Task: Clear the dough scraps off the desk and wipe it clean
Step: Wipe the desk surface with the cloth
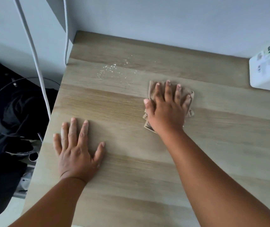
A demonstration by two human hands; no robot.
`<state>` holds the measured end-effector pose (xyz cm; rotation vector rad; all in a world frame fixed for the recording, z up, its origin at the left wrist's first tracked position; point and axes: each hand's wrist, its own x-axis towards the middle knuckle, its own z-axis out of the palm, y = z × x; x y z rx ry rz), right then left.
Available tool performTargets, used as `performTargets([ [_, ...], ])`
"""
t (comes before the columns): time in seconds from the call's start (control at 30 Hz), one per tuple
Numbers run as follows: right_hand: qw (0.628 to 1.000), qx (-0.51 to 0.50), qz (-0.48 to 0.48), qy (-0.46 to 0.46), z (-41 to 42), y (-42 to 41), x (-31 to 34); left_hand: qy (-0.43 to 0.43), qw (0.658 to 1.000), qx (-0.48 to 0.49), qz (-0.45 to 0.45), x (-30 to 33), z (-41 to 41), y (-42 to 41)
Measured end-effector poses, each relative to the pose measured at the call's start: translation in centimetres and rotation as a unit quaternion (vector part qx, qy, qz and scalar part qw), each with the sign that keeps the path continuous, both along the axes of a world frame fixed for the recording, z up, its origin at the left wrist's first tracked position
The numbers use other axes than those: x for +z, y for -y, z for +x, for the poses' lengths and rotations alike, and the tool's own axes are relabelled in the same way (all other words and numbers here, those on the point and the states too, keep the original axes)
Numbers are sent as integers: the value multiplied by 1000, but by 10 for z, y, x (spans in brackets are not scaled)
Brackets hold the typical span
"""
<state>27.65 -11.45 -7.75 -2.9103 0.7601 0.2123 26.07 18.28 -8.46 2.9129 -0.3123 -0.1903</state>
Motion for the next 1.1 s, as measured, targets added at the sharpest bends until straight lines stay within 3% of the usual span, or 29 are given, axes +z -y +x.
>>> performTargets([
  [0.13, 997, 77, 1, 11, -5, -27, 1, -6, 1000, 4, -2, 1, -1, 0],
  [0.3, 976, 218, 7, 20, -83, -27, 2, -9, 1000, 6, -2, 4, -1, 4],
  [0.5, 987, 158, -24, 21, -145, 23, 9, -19, 1000, 9, -3, 6, -2, 3],
  [0.8, 1000, 7, -19, -15, -31, 28, 3, -17, 1000, 8, 2, 6, -1, 4],
  [0.97, 997, 77, 5, -7, 17, -12, 5, -20, 1000, 7, 1, 8, -1, 5],
  [1.1, 978, 209, 7, 23, -9, -51, 3, -21, 1000, 4, -1, 9, -1, 4],
])
